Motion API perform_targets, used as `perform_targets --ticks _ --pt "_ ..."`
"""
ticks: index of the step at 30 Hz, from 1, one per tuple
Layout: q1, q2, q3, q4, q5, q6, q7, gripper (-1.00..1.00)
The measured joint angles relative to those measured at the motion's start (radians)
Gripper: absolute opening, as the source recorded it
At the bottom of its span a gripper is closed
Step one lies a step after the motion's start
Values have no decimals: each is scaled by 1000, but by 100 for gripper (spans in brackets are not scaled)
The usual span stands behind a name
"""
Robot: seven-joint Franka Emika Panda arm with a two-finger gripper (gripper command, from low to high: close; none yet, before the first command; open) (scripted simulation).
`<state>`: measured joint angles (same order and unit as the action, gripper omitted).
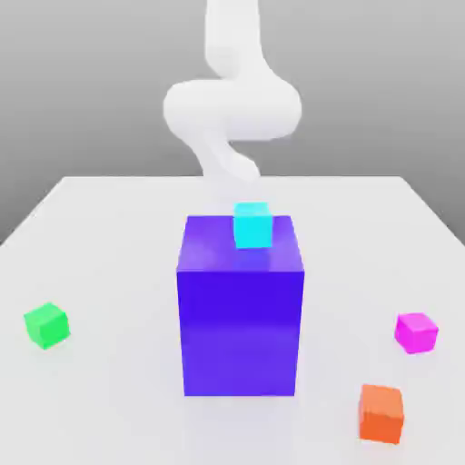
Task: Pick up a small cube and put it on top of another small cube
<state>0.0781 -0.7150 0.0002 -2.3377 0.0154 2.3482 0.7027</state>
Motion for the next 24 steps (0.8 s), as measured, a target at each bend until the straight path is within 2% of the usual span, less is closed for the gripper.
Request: perform_targets --ticks 9,16,20,24 --pt "258 309 40 -137 60 174 -356 0" --pt "411 544 122 -241 75 308 -606 0" --pt "496 679 178 -302 35 386 -714 0" --pt "578 816 191 -355 -70 465 -766 0"
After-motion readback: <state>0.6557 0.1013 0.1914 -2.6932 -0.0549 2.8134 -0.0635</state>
